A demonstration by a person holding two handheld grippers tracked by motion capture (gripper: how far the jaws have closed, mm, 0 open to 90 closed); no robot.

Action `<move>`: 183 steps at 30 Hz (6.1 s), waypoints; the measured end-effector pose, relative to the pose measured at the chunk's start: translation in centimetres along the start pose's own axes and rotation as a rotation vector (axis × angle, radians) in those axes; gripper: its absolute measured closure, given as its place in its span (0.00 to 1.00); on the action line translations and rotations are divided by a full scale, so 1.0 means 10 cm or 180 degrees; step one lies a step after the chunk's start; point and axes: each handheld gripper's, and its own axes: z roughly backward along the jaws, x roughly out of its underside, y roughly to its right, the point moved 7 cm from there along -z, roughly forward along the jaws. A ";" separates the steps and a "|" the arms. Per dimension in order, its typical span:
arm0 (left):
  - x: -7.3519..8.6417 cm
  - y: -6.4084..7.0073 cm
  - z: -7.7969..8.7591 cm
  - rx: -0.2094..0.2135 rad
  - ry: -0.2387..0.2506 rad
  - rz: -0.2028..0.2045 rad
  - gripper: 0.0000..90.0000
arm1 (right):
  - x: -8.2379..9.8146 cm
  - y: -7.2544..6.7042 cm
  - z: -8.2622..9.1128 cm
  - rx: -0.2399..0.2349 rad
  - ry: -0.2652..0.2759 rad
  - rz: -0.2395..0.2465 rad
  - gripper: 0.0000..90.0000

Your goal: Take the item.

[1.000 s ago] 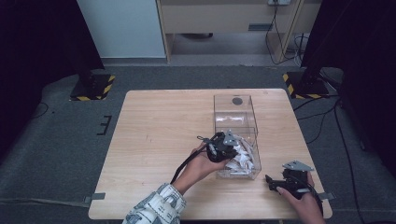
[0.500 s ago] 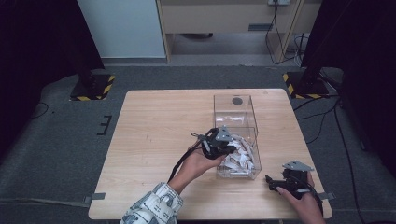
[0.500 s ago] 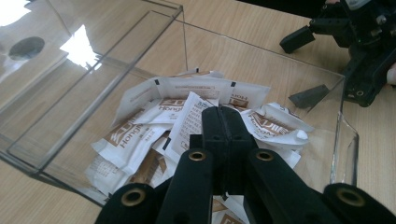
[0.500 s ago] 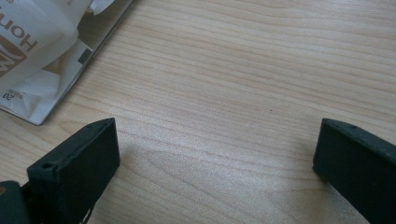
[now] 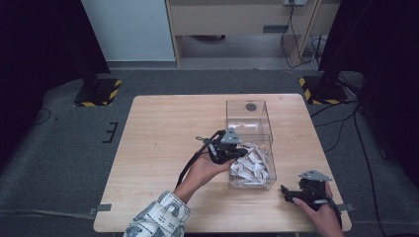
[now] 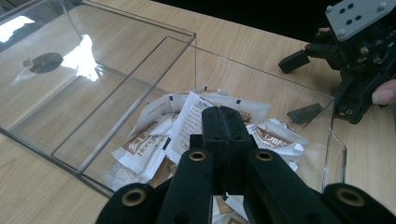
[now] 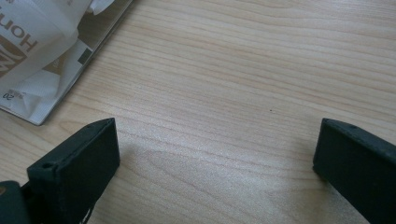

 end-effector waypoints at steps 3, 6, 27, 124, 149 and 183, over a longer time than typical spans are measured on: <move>-0.03 -0.01 0.04 -0.0003 0.0036 -0.0021 1.00 | 0.00 0.00 0.00 0.0001 -0.0001 0.0001 0.01; -0.06 -0.02 0.08 -0.0006 0.0074 -0.0019 1.00 | 0.00 0.00 0.00 0.0000 0.0000 0.0001 0.01; -0.20 -0.11 0.30 -0.0101 0.0211 -0.0017 1.00 | 0.00 0.00 0.00 0.0000 -0.0001 0.0001 0.01; 0.19 -0.94 0.82 -0.0718 0.0176 0.0240 1.00 | 0.00 0.00 0.00 -0.0001 0.0002 0.0010 0.01; 0.47 -1.03 0.71 -0.0726 0.0064 0.0339 1.00 | 0.00 0.00 0.00 -0.0001 0.0002 0.0011 0.01; 0.89 -1.24 0.62 -0.0826 -0.0113 0.0531 1.00 | 0.00 0.00 0.00 -0.0001 0.0002 0.0010 0.01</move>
